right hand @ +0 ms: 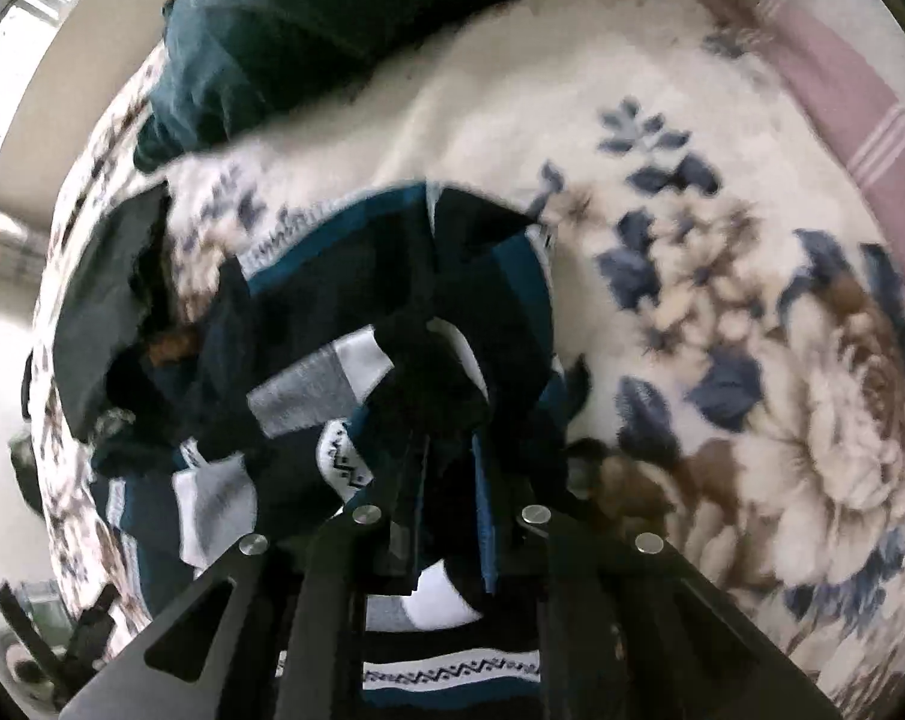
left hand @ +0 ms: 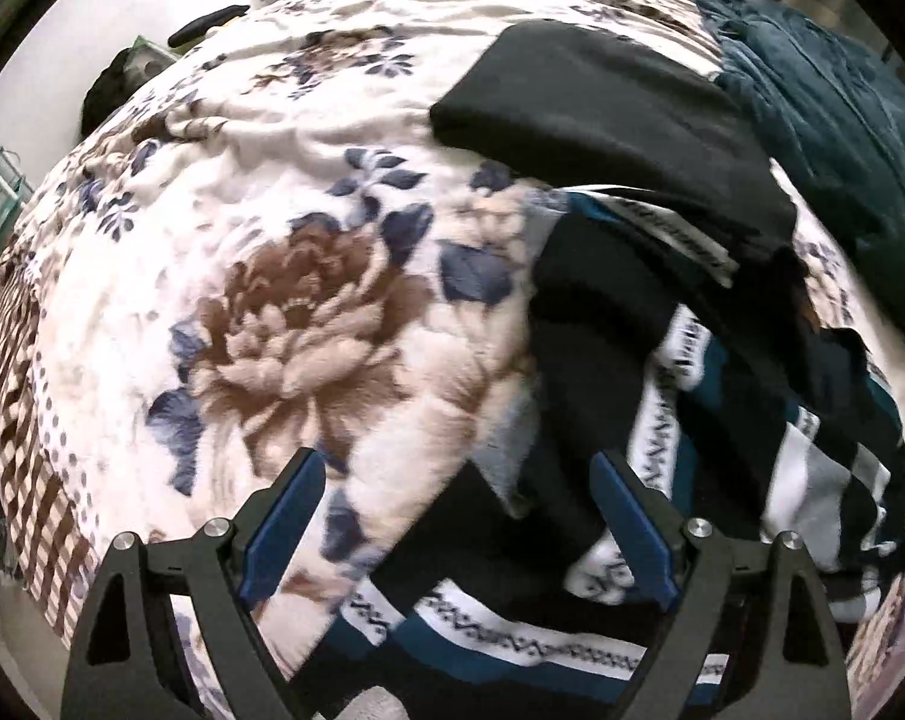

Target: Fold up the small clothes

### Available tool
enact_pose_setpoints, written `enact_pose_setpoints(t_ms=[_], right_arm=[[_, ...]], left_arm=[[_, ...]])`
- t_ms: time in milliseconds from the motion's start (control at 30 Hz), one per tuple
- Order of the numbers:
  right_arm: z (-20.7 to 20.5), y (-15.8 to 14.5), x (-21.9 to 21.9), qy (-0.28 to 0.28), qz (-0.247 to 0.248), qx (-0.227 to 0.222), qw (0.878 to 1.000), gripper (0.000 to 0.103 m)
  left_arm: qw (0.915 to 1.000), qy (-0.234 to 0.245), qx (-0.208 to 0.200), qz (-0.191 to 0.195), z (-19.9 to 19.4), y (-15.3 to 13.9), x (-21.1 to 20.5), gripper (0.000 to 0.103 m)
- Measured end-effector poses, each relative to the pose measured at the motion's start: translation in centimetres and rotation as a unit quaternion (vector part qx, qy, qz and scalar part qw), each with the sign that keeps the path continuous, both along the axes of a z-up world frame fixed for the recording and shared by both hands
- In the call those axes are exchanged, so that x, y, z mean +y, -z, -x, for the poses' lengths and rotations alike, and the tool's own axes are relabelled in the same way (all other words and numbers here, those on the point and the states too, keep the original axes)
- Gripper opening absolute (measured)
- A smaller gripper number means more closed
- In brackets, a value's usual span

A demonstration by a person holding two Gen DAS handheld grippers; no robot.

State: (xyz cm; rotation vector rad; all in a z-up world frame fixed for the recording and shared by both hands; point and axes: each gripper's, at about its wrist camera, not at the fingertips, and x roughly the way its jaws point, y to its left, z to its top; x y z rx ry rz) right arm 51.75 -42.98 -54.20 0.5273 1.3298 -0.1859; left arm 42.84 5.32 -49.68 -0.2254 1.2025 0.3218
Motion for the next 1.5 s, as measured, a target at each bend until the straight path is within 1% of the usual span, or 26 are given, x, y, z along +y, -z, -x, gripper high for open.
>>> enact_pose_setpoints(t_ms=[67,133,167,200,233,267,300,367,400,433,533,600,667,733,767,800,967,1067,1167,1233,1300,1333,1367,1433,1467,1500], right_arm=[[0.8,-0.6,-0.5,0.009,0.039,0.015,0.999,0.014],[1.0,1.2,-0.9,0.001,0.057,0.07,0.996,0.019],[0.8,1.8,-0.8,-0.009,0.066,0.095,0.993,0.031],[0.6,1.8,-0.5,-0.017,0.076,0.105,0.991,0.037],[0.5,1.1,-0.1,-0.026,0.084,0.096,0.991,0.037],[0.4,-0.2,0.7,-0.039,0.092,0.074,0.992,0.038],[0.2,-1.6,1.9,-0.062,0.101,0.047,0.992,0.043],[-0.1,-3.0,4.6,-0.113,0.098,0.021,0.989,0.054],[-0.4,-3.1,5.8,-0.137,0.095,0.017,0.986,0.054],[-0.9,-2.9,7.0,-0.158,0.092,0.015,0.983,0.054],[-3.4,-0.9,9.0,-0.184,0.095,0.023,0.978,0.054],[-5.2,1.1,9.4,-0.195,0.093,0.046,0.975,0.054],[-6.8,3.7,10.5,-0.231,0.064,0.083,0.967,0.053],[-7.3,5.7,11.5,-0.259,0.062,0.112,0.957,0.038],[-7.3,6.2,12.0,-0.271,0.069,0.111,0.954,0.018],[-7.3,6.2,12.1,-0.27,0.084,0.103,0.954,0.004],[-7.3,3.6,10.4,-0.212,0.092,0.037,0.972,0.002],[-7.7,2.7,9.3,-0.176,0.106,0.016,0.979,0.001],[-8.7,3.4,8.6,-0.155,0.12,0.017,0.98,0.001],[-9.9,4.6,8.0,-0.147,0.12,0.033,0.981,0.001],[-10.6,5.3,6.6,-0.128,0.081,0.051,0.987,0.002],[-10.7,5.0,5.6,-0.112,0.063,0.061,0.99,0.002],[-10.3,4.0,4.3,-0.093,0.05,0.052,0.993,0.003],[-9.0,1.5,1.9,-0.063,0.052,0.022,0.996,0.017],[-8.3,0.6,0.9,-0.05,0.057,0.016,0.997,0.035],[-7.3,-0.2,-0.3,-0.033,0.057,0.014,0.998,0.045]], left_arm=[[0.9999,-0.005,0.005,0.008,0.1,0.5,0.3,0.09],[0.9998,-0.008,0.011,0.013,-0.4,1.1,0.4,0.09],[0.9997,-0.007,0.018,0.012,-0.7,1.4,0.3,0.09],[0.9997,-0.005,0.023,0.012,-1.0,1.5,0.4,0.09],[0.9997,0.001,0.023,0.009,-1.2,1.4,0.3,0.09],[0.9997,0.008,0.02,0.007,-1.4,1.2,0.1,0.09],[0.9997,0.015,0.017,0.004,-1.7,1.0,-0.2,0.09],[0.9992,0.039,0.011,-0.006,-2.4,0.6,-1.3,0.09],[0.9987,0.05,0.011,-0.009,-2.9,0.6,-1.8,0.09],[0.9981,0.059,0.013,-0.012,-3.4,0.7,-2.3,0.09],[0.9957,0.088,0.02,-0.022,-5.0,1.1,-3.6,0.09],[0.9932,0.109,0.02,-0.037,-5.6,1.3,-4.6,0.09],[0.9915,0.121,0.02,-0.045,-5.8,1.4,-5.1,0.09],[0.9909,0.123,0.025,-0.049,-5.8,1.9,-5.3,0.09],[0.9912,0.121,0.027,-0.047,-5.9,2.2,-5.3,0.09],[0.9916,0.118,0.031,-0.044,-5.8,2.5,-5.3,0.09],[0.9918,0.114,0.036,-0.044,-5.9,3.1,-5.4,0.09],[0.9911,0.118,0.038,-0.048,-6.1,3.5,-5.5,0.09],[0.991,0.117,0.042,-0.048,-6.5,3.8,-5.6,0.09],[0.9912,0.116,0.043,-0.047,-6.7,3.6,-5.5,0.09],[0.9916,0.115,0.04,-0.044,-6.8,3.1,-5.4,0.09],[0.9916,0.116,0.037,-0.043,-6.8,2.8,-5.4,0.09],[0.9915,0.118,0.034,-0.044,-6.9,2.6,-5.3,0.09],[0.9913,0.12,0.031,-0.045,-7.5,2.4,-5.2,0.09],[0.9912,0.12,0.031,-0.046,-8.0,2.6,-5.1,0.09],[0.9908,0.122,0.032,-0.049,-8.6,3.0,-5.0,0.09]])
